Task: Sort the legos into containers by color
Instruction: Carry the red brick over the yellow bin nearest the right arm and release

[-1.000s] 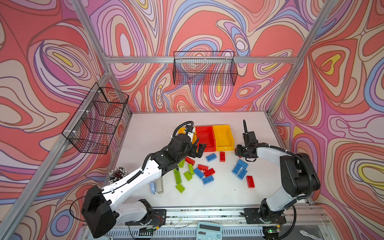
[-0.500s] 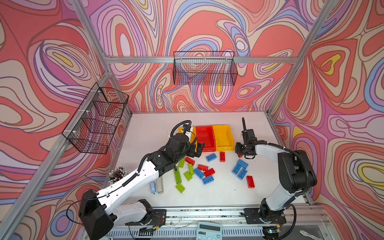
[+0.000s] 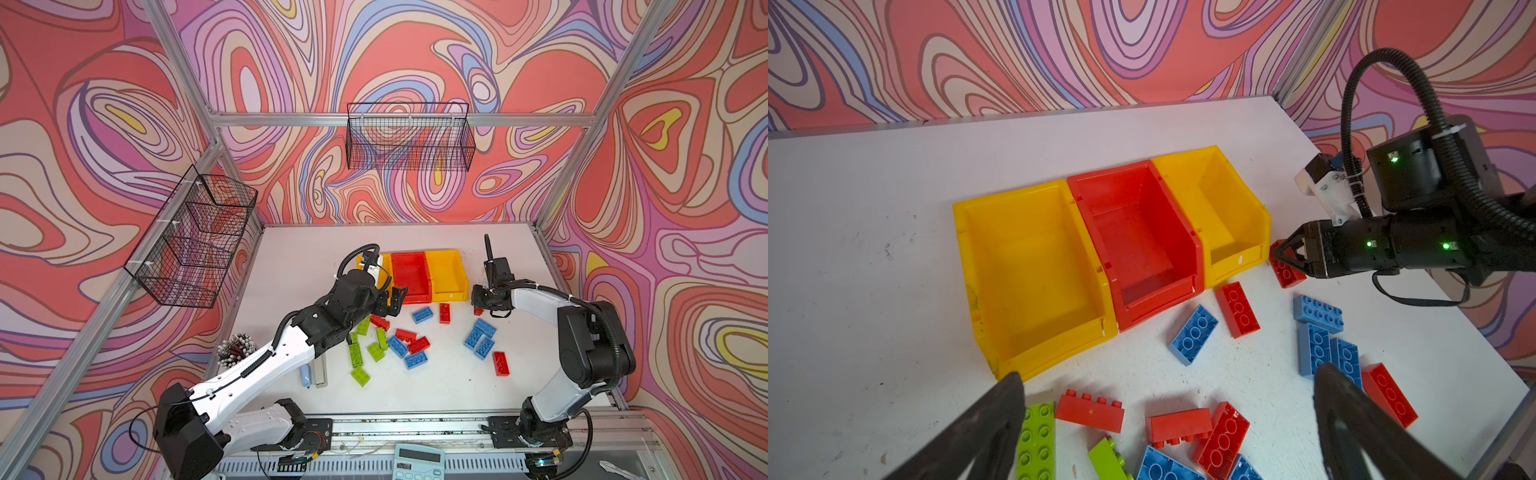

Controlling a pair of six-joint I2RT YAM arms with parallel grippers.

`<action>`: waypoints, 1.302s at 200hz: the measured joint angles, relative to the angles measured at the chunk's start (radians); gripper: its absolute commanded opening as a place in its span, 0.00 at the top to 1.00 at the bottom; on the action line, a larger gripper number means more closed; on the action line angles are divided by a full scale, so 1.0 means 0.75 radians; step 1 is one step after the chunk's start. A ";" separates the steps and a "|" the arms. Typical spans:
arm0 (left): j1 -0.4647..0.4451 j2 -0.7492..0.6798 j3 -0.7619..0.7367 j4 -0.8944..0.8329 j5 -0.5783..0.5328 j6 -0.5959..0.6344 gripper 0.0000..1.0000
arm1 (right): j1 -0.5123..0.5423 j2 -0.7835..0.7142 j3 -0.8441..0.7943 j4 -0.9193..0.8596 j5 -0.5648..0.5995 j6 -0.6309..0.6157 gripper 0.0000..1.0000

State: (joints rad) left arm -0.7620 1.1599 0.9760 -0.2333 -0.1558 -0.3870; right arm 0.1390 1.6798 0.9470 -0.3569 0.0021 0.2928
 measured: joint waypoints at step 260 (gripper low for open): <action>-0.001 -0.067 -0.050 0.011 0.038 0.027 0.00 | 0.242 0.310 0.824 -0.295 0.029 0.171 0.40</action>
State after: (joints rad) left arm -0.7624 1.1095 0.9386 -0.2249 -0.1272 -0.3668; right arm 0.3202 1.9125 1.5654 -0.5781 0.0238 0.4210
